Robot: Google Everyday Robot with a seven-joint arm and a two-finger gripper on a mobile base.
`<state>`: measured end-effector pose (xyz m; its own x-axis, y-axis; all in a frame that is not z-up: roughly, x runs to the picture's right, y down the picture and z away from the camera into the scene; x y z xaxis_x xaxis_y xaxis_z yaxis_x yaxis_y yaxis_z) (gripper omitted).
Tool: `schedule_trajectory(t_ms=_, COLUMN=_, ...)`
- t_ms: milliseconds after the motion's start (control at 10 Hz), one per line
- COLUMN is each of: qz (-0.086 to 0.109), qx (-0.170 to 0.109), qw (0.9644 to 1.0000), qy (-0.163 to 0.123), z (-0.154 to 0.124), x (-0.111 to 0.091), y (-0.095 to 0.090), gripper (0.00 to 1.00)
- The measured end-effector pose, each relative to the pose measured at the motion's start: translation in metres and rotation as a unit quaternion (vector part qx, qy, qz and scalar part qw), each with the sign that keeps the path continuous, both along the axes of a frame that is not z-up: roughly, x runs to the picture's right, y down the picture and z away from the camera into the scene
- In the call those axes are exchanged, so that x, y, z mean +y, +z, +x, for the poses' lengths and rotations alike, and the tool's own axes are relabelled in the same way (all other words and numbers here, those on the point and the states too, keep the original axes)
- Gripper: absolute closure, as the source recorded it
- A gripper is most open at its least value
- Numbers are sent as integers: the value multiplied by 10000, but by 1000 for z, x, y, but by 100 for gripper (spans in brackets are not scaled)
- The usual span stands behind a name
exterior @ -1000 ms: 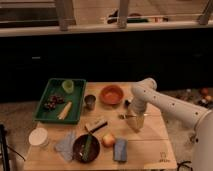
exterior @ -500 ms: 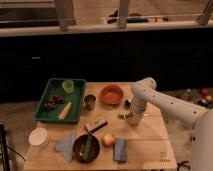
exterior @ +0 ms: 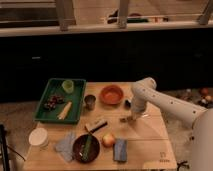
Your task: Place fork in table surface
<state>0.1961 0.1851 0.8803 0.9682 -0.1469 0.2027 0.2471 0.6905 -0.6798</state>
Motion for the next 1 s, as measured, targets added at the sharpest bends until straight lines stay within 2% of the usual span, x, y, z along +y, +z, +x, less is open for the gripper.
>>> schedule_trajectory(t_ms=200, qz=17, qx=31, qw=10000, qy=23, z=1, x=-1, y=-1, gripper=100)
schedule_trajectory(t_ms=400, qz=118, qx=33, qw=9999, qy=12, z=0, x=-14, y=-12, gripper=100)
schedule_trajectory(t_ms=500, qz=228, qx=26, qw=9997, qy=0, z=-1, x=-27, y=-23, gripper=100)
schedule_trajectory(t_ms=1000, qz=512, qx=-39, qw=9986, qy=-105, z=-5, x=-55, y=-54, gripper=100)
